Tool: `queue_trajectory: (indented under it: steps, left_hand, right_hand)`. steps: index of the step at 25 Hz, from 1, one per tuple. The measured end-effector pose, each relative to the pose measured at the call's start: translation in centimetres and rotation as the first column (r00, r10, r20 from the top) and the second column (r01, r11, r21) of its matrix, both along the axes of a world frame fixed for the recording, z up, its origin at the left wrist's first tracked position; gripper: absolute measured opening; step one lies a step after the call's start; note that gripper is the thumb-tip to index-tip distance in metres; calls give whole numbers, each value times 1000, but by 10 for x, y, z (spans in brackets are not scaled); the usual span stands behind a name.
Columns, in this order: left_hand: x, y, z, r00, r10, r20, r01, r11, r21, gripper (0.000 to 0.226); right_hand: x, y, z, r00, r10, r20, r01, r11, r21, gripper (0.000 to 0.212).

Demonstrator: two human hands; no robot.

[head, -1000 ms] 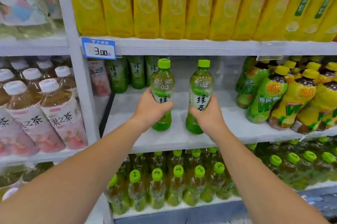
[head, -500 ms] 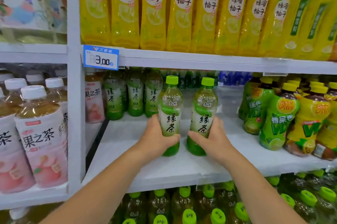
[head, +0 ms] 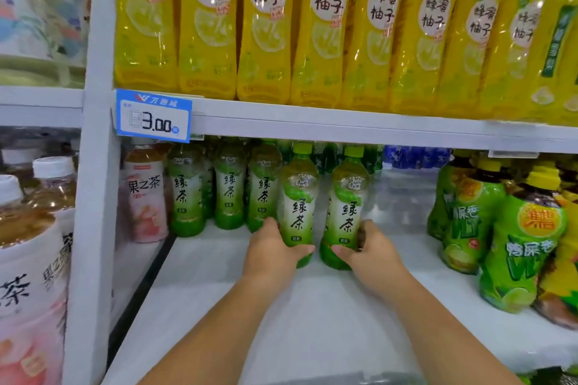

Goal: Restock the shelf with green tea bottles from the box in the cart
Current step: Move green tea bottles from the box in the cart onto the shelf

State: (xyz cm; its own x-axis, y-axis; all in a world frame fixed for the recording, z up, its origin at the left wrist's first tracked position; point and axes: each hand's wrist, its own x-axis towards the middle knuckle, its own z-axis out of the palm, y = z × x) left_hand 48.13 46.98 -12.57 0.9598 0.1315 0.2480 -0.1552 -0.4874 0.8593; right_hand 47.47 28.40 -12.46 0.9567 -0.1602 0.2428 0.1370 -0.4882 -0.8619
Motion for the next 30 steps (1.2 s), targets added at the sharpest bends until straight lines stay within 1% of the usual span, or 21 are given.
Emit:
queue_trajectory:
  steps: [3, 5, 7, 9, 13, 16, 17, 20, 22, 26, 30]
  left_hand:
    - [25, -11, -1, 998, 70, -6, -70, 998, -1, 57]
    - [37, -17, 3, 995, 102, 0, -102, 994, 49, 49]
    - [47, -20, 4, 991, 128, 41, -131, 986, 99, 45]
    - [53, -23, 1, 985, 145, 98, -155, 983, 103, 47]
    - [70, -27, -6, 979, 162, 125, -174, 981, 85, 48]
    - [76, -32, -9, 970, 190, 153, -206, 974, 95, 49]
    - [77, -34, -9, 966, 201, 164, -221, 969, 112, 49]
    - [79, -40, -5, 953, 235, 194, -280, 925, 256, 48]
    - [81, -42, -3, 945, 264, 192, -315, 895, 317, 48]
    - [83, -40, -5, 940, 273, 203, -332, 867, 372, 47]
    - [80, -38, -8, 936, 247, 250, -334, 844, 419, 41]
  right_hand:
    - [24, -2, 1, 1000, -20, -8, 21, 1000, 15, 38]
    - [41, -4, 1, 999, -33, -24, 33, 999, -12, 36]
    - [57, -6, 1, 999, -41, -22, 39, 998, -50, 35]
    - [69, -8, 1, 999, -28, -16, 27, 998, -64, 34]
    - [87, -10, -1, 1000, 6, 25, -4, 998, -70, 34]
    - [97, -10, -6, 998, 4, 67, -2, 999, -37, 33]
    - [100, -10, -9, 997, 8, 76, -7, 1000, -19, 34]
    - [108, -9, -14, 995, 23, 96, -26, 999, 38, 35]
    - [114, -9, -18, 991, 35, 128, -43, 997, 58, 33]
    - [118, -9, -25, 982, 87, 167, -90, 996, 14, 32]
    - [119, -9, -26, 981, 121, 151, -117, 993, -33, 40]
